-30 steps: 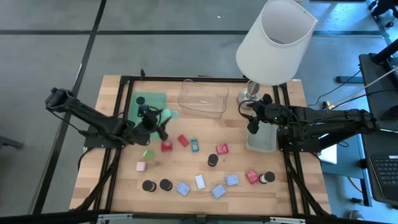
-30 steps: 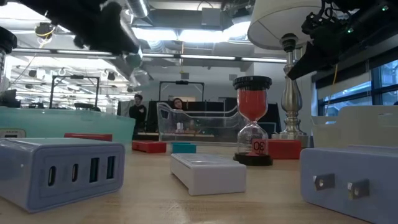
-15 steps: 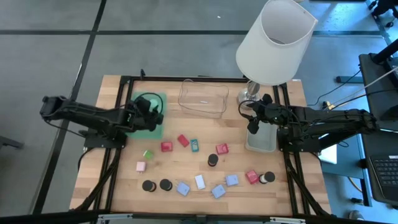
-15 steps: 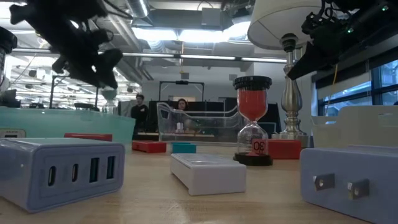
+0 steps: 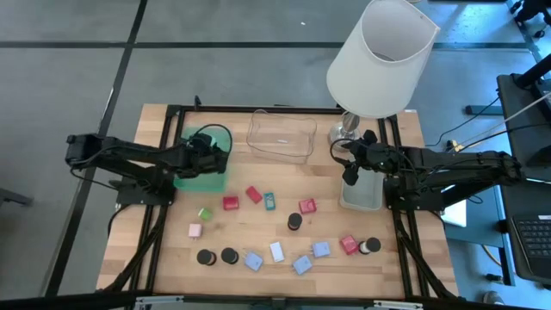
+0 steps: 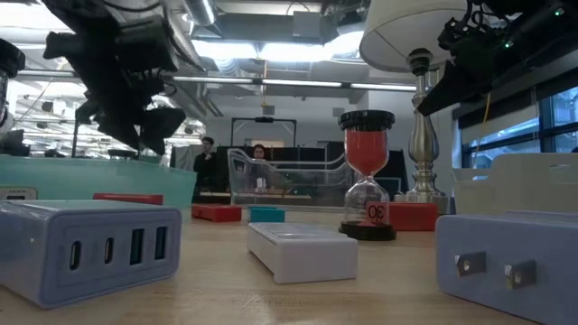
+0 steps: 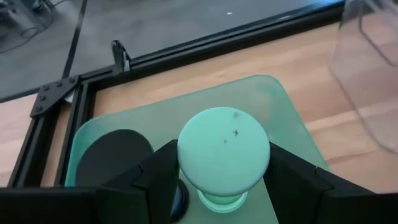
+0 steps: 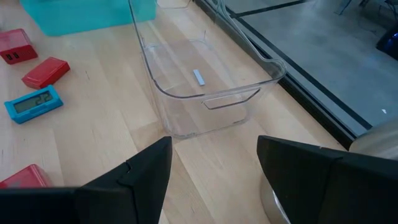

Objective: Pick & Place Office items
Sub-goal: Put the light blue hourglass into the green bin, then put the black and blue hourglass into the green bin

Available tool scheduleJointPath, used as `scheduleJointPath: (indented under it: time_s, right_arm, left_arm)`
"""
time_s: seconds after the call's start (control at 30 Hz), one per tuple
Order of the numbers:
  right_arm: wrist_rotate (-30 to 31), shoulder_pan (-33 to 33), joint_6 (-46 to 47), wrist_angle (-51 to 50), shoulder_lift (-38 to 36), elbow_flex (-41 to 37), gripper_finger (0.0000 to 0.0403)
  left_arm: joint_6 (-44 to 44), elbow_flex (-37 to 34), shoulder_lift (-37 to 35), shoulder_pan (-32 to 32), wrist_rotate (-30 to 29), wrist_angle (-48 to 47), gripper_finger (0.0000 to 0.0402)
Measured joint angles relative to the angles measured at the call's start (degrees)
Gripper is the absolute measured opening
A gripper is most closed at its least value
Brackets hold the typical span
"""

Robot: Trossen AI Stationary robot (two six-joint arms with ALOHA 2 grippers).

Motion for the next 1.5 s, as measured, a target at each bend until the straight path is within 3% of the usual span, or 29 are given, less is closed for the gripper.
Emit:
scheduleJointPath:
  time_s: [0.73, 1.17, 1.3, 1.5]
  right_arm:
    - [0.0, 0.0, 0.0, 0.0, 0.0, 0.0, 0.0242]
    - [0.0, 0.0, 0.0, 0.0, 0.0, 0.0, 0.0242]
    - [0.0, 0.0, 0.0, 0.0, 0.0, 0.0, 0.0242]
    - [0.0, 0.0, 0.0, 0.0, 0.0, 0.0, 0.0242]
  left_arm:
    - [-0.9, 0.0, 3.6, 3.1, 0.9, 3.4, 0.0227]
    - [10.3, 0.3, -6.4, 3.2, 1.9, 3.3, 0.0250]
    - [18.5, 2.7, -10.7, 2.5, 9.8, 3.6, 0.0251]
    - [27.3, 4.0, -13.5, -2.0, 31.3, 15.0, 0.0251]
